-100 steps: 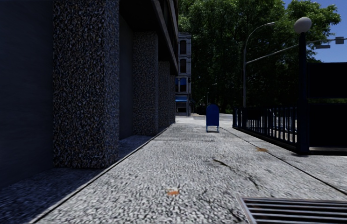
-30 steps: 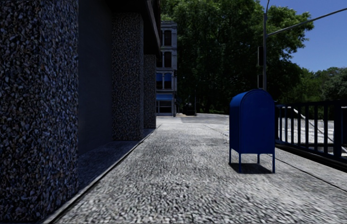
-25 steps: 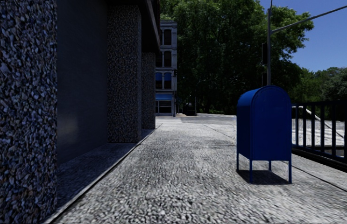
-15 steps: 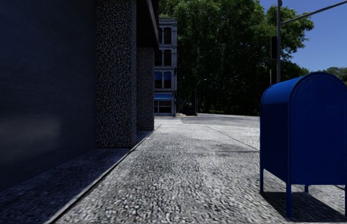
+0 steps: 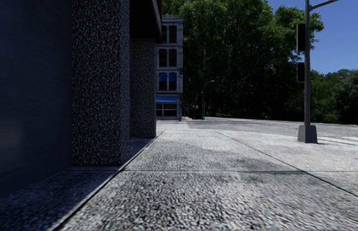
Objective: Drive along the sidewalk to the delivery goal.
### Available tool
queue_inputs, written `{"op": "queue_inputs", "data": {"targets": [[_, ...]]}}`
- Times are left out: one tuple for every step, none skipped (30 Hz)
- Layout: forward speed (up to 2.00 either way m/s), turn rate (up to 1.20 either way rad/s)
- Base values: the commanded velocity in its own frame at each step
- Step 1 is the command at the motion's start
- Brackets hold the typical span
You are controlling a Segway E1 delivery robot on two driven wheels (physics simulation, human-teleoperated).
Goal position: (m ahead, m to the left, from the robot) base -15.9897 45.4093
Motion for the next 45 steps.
{"op": "queue_inputs", "data": {"targets": [[2.00,0.00],[2.00,0.00],[2.00,0.00],[2.00,0.00],[2.00,0.00],[2.00,0.00],[2.00,0.00],[2.00,0.00],[2.00,0.00],[2.00,0.00],[2.00,0.00],[2.00,0.00],[2.00,0.00],[2.00,0.00],[2.00,0.00],[2.00,0.00],[2.00,0.00],[2.00,-0.03],[2.00,-0.10],[2.00,-0.10],[2.00,-0.19],[2.00,-0.25],[2.00,-0.26],[2.00,-0.27],[2.00,-0.27],[2.00,-0.27],[2.00,-0.27],[2.00,-0.27],[2.00,0.00],[2.00,0.00],[2.00,0.00],[2.00,0.00],[2.00,0.00],[2.00,0.00],[2.00,0.00],[2.00,0.00],[2.00,0.00],[2.00,0.00],[2.00,0.00],[2.00,0.00],[2.00,0.00],[2.00,0.00],[2.00,0.00],[2.00,0.00],[2.00,0.00]]}}
